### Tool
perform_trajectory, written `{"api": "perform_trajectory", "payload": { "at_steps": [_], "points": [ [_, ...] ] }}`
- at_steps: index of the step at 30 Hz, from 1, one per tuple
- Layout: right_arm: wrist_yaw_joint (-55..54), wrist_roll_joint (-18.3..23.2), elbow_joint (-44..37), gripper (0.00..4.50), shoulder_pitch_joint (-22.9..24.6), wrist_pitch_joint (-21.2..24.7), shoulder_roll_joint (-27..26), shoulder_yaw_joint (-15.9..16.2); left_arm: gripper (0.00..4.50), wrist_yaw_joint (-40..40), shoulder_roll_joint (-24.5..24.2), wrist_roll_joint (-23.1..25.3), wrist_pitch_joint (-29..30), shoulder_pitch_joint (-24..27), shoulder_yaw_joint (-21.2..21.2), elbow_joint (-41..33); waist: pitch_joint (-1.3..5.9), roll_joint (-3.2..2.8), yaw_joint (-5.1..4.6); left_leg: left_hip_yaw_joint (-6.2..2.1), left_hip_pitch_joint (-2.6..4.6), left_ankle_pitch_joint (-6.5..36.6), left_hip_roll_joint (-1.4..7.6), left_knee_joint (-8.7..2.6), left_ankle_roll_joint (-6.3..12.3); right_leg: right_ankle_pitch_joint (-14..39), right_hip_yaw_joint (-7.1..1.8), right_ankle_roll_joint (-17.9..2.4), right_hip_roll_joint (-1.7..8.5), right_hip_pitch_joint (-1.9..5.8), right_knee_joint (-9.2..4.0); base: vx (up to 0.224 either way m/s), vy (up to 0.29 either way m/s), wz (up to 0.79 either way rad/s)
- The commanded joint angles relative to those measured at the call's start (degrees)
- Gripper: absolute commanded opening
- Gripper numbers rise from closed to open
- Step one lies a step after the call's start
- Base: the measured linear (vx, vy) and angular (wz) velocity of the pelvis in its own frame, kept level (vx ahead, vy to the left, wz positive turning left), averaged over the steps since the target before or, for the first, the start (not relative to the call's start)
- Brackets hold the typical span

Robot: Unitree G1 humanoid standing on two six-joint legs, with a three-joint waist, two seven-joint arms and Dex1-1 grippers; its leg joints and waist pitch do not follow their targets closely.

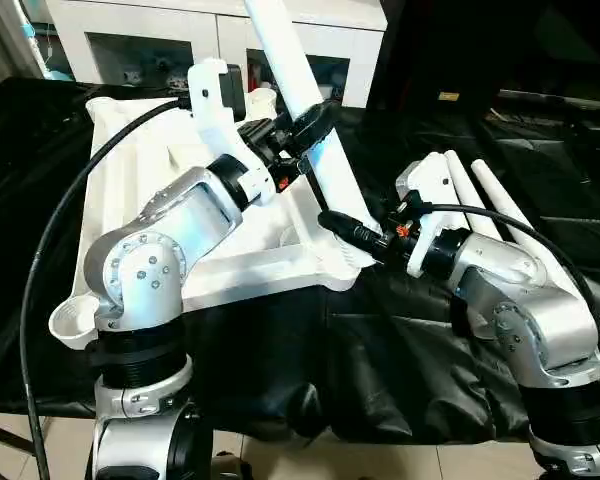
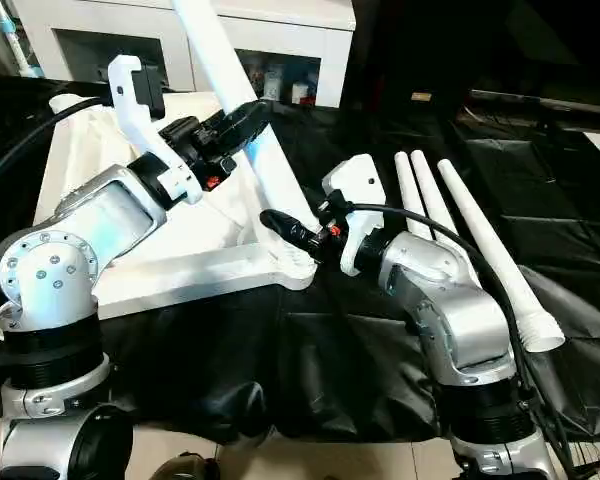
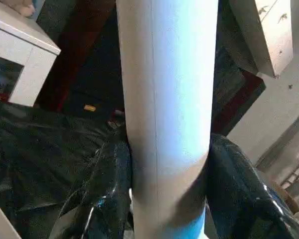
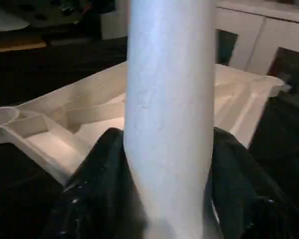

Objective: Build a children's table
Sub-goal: Pick table leg

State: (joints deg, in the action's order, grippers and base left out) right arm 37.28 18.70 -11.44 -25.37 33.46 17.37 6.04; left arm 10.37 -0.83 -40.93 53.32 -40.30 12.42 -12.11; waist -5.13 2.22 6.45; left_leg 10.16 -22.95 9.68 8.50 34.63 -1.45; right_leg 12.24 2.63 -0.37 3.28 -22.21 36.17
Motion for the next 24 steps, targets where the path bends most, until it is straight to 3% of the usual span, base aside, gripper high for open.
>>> {"api": "perform_trajectory", "payload": {
  "at_steps": [1,6,8,12,18,19,24],
  "points": [
    [0.7,1.7,-0.3,2.82,-0.8,0.6,0.0,-0.1,1.85,1.1,-0.3,-0.7,-0.5,-0.2,-1.4,0.7,4.56,-0.16,-0.03,-1.86,1.69,4.8,4.56,-3.59,2.77,-0.1,-2.95,-13.1,5.41,2.80,-3.68,0.000,0.000,0.00],
    [0.7,3.3,-0.4,3.26,-1.3,1.2,-0.2,-1.5,1.85,1.6,-1.0,-0.6,-0.7,-0.4,-1.0,1.0,4.58,-0.28,0.00,-1.90,1.75,5.3,4.66,-3.65,1.99,0.2,-2.93,-13.1,5.44,2.74,-3.63,0.000,0.000,0.00],
    [-0.2,6.5,-0.1,3.45,-2.6,3.4,-1.2,-5.3,1.85,2.1,-1.6,-0.9,-0.7,-0.7,-0.5,1.2,4.56,-0.37,0.00,-1.99,1.79,6.0,4.67,-3.71,1.92,1.1,-2.89,-13.1,5.46,2.73,-3.65,0.000,0.000,0.00],
    [-0.2,8.2,1.4,3.84,-4.1,4.8,0.2,-8.2,1.85,3.3,-2.6,-1.4,-0.8,-0.8,-0.2,1.4,4.51,-0.39,0.03,-1.93,1.88,6.5,4.62,-3.81,0.91,2.1,-2.85,-12.6,5.31,2.59,-3.73,0.000,0.000,0.00],
    [0.7,12.0,3.0,3.90,-5.6,8.2,2.4,-11.7,1.85,5.2,-4.0,-2.8,-0.1,-1.1,0.6,1.8,4.61,-0.38,0.07,-1.85,1.81,6.2,4.40,-3.70,0.74,1.7,-2.84,-12.7,5.33,2.72,-3.74,0.000,0.000,0.00],
    [1.9,13.8,3.1,3.90,-5.8,10.6,3.2,-12.5,1.85,6.1,-4.7,-3.6,0.3,-1.2,1.0,2.0,4.62,-0.39,0.09,-1.84,1.82,5.9,4.45,-3.69,0.73,1.5,-2.84,-12.7,5.33,2.67,-3.71,0.000,0.000,0.00],
    [5.4,18.8,2.8,3.90,-5.7,14.8,4.6,-13.7,1.85,9.5,-6.6,-5.9,2.0,-1.1,0.6,1.9,4.68,-0.33,0.25,-1.80,1.80,5.0,4.39,-3.55,1.86,1.1,-2.77,-13.3,5.38,2.74,-3.64,0.000,0.000,0.00]
  ]
}}
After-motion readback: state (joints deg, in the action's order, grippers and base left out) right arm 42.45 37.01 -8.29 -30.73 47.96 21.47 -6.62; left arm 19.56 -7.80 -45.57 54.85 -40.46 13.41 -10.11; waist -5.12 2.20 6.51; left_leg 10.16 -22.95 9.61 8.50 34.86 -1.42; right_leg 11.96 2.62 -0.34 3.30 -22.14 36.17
